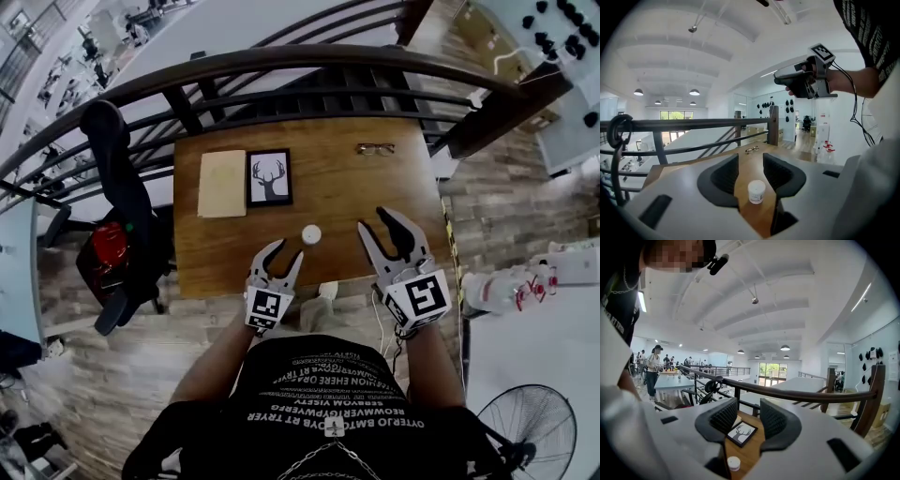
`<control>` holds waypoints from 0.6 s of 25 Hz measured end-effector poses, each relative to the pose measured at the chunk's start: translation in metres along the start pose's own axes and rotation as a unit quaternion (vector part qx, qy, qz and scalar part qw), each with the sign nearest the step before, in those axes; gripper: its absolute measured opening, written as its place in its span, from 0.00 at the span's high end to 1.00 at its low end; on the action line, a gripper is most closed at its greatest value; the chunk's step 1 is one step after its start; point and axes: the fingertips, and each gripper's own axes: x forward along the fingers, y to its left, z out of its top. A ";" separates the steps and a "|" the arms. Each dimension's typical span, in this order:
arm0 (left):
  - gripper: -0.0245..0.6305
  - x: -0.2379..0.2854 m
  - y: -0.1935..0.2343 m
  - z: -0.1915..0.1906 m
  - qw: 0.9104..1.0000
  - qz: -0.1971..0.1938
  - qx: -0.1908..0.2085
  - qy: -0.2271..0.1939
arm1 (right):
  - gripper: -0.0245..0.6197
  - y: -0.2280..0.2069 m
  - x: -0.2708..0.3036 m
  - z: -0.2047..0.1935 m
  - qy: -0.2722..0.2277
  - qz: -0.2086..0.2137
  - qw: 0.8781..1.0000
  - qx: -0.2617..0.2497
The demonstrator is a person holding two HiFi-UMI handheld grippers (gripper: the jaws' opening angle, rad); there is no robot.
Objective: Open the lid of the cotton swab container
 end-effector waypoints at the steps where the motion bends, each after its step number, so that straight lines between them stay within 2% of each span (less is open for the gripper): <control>1: 0.70 0.004 -0.002 -0.006 1.000 0.000 0.004 0.002 | 0.71 -0.002 0.000 -0.002 0.001 0.000 1.000 0.000; 8: 0.67 0.028 -0.020 -0.051 0.999 -0.021 0.037 0.021 | 0.71 -0.007 -0.002 -0.012 0.010 0.006 1.000 0.000; 15: 0.61 0.044 -0.018 -0.080 0.998 -0.031 -0.028 0.038 | 0.71 -0.009 -0.005 -0.026 0.016 0.003 1.000 0.010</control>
